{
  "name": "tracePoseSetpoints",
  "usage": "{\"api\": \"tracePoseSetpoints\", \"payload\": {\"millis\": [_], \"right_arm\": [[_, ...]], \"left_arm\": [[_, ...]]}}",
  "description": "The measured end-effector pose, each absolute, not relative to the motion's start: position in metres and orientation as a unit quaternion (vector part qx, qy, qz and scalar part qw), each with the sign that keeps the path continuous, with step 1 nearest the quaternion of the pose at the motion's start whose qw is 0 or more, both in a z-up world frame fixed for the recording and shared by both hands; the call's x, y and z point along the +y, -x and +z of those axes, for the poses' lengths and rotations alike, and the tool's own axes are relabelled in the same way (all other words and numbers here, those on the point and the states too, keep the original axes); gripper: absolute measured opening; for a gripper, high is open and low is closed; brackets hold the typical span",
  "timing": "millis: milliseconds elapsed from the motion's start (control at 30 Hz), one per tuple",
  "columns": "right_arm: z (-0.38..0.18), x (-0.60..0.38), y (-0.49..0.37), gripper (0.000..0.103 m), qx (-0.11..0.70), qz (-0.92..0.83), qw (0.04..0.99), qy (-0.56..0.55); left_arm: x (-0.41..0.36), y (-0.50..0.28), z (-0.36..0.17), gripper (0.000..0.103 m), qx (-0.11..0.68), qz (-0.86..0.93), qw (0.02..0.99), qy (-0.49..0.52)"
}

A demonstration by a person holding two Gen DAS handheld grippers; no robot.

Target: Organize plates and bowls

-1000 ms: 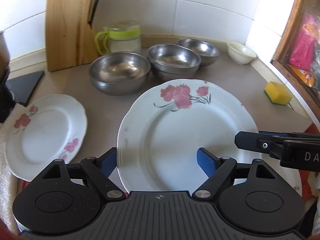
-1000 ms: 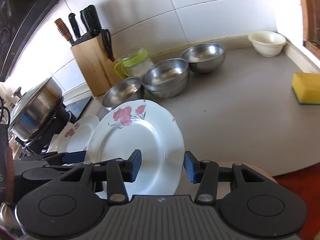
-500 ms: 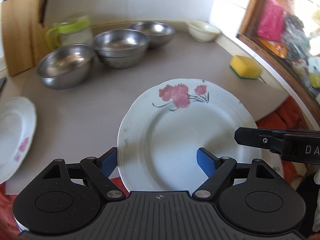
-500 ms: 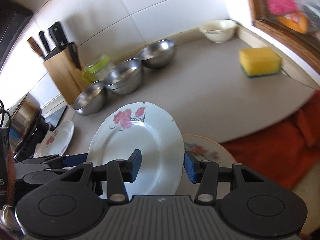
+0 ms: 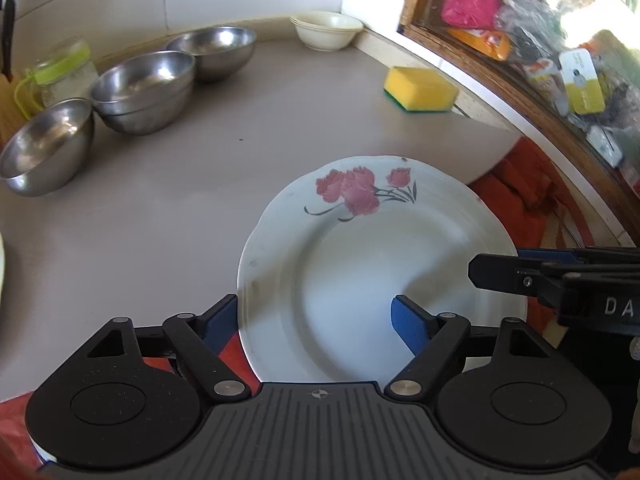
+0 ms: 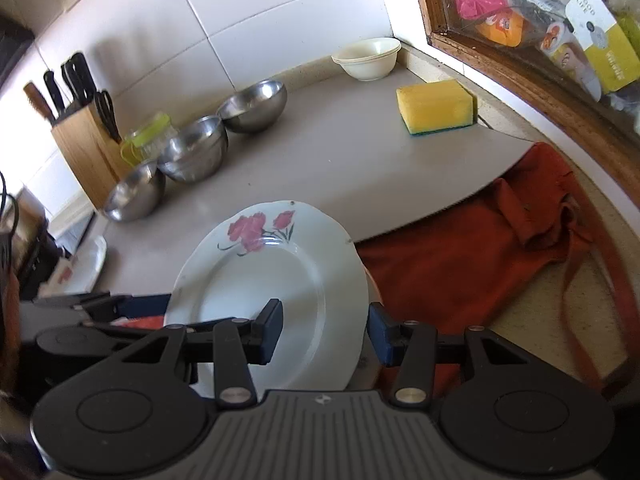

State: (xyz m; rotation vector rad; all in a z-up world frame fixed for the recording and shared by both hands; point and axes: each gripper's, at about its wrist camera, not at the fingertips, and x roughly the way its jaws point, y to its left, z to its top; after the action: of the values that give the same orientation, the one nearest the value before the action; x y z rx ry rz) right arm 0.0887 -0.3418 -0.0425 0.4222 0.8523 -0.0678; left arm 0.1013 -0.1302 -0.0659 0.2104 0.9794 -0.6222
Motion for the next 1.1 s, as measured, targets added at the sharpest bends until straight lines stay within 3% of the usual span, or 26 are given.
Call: {"api": "tracePoseSetpoints", "payload": {"millis": [433,1100], "right_arm": [[-0.038,-0.332,-0.084,0.049,0.398,-0.033,0.910,-0.110],[-0.032,-0.291,-0.134,0.049,0.390,0.050,0.914,-0.100]], "left_arm": [[-0.134,-0.087,-0.060,0.087,0.448,-0.282,0.842,-0.104],[-0.080,-0.106,-0.054,0.091,0.454,-0.187,0.868,-0.068]]}}
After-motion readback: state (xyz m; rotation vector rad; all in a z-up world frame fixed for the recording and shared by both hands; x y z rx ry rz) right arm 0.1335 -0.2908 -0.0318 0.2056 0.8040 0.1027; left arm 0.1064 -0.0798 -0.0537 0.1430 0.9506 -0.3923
